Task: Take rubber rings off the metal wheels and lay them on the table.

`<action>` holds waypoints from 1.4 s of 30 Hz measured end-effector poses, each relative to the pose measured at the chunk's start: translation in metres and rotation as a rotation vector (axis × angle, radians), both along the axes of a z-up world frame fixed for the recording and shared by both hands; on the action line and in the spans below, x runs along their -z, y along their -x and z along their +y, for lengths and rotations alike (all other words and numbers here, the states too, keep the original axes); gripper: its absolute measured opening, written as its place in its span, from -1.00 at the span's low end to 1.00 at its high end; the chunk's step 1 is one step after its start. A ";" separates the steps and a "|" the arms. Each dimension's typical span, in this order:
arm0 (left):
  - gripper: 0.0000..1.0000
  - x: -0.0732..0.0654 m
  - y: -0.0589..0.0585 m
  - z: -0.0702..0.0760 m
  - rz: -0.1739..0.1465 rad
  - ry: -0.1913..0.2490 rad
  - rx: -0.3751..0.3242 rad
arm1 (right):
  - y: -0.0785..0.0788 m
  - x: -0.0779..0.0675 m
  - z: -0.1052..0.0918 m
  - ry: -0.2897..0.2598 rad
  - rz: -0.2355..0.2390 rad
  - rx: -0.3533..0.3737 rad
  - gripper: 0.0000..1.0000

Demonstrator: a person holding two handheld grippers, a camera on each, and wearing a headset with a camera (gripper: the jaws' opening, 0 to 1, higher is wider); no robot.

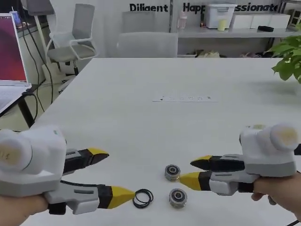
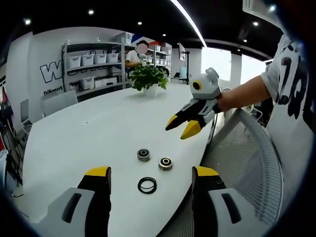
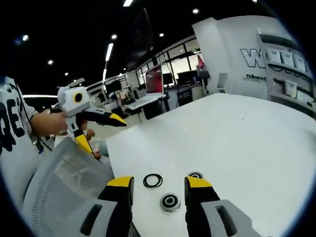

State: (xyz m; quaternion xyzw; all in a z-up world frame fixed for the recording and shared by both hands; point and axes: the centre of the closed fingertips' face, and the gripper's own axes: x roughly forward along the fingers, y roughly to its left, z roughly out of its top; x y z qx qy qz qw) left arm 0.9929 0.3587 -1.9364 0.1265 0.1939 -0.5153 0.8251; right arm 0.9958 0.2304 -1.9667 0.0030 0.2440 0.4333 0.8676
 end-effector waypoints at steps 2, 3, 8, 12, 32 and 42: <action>0.29 -0.001 0.000 0.000 -0.002 0.002 -0.007 | 0.003 -0.003 -0.006 0.005 -0.016 0.004 -0.18; 0.29 -0.001 0.000 0.000 -0.003 0.003 -0.010 | 0.006 -0.005 -0.011 0.013 -0.025 0.007 -0.16; 0.30 0.000 0.001 -0.002 -0.002 0.005 -0.021 | 0.017 -0.007 -0.026 0.058 -0.058 0.013 -0.01; 0.32 0.001 0.001 -0.004 -0.008 -0.001 -0.028 | 0.025 -0.006 -0.038 0.090 -0.079 0.018 0.07; 0.42 0.022 0.003 -0.006 -0.019 -0.041 -0.054 | 0.045 -0.003 -0.065 0.136 -0.122 0.095 0.38; 0.42 0.030 0.001 -0.004 -0.009 -0.045 -0.063 | 0.043 0.007 -0.060 0.090 -0.077 0.117 0.37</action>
